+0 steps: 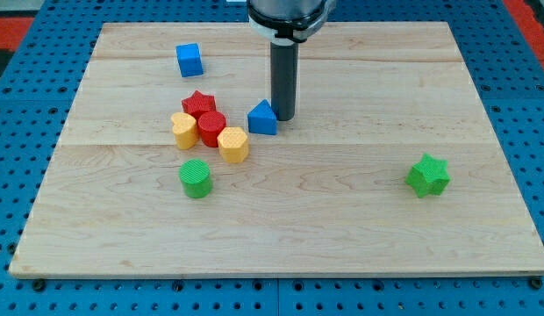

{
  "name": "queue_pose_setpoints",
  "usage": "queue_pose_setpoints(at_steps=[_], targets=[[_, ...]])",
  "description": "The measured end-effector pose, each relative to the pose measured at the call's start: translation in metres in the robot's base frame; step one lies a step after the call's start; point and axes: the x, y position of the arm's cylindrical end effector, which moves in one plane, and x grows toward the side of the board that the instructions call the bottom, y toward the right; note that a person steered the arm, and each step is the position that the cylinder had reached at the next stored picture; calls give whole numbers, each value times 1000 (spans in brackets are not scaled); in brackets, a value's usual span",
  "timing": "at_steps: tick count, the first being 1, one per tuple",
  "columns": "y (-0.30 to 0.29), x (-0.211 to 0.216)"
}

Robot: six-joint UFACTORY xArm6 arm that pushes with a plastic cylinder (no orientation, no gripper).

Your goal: Push the triangle into the red star

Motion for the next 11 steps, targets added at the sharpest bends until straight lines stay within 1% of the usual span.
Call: queue_pose_setpoints(at_steps=[1, 2, 4, 5, 6, 7, 8, 9, 10, 11], targets=[[-3, 6], [-33, 38], [-35, 83], [-38, 81], [-68, 48], [-29, 49], [-24, 19], [-46, 4], [-65, 3], [-68, 2]])
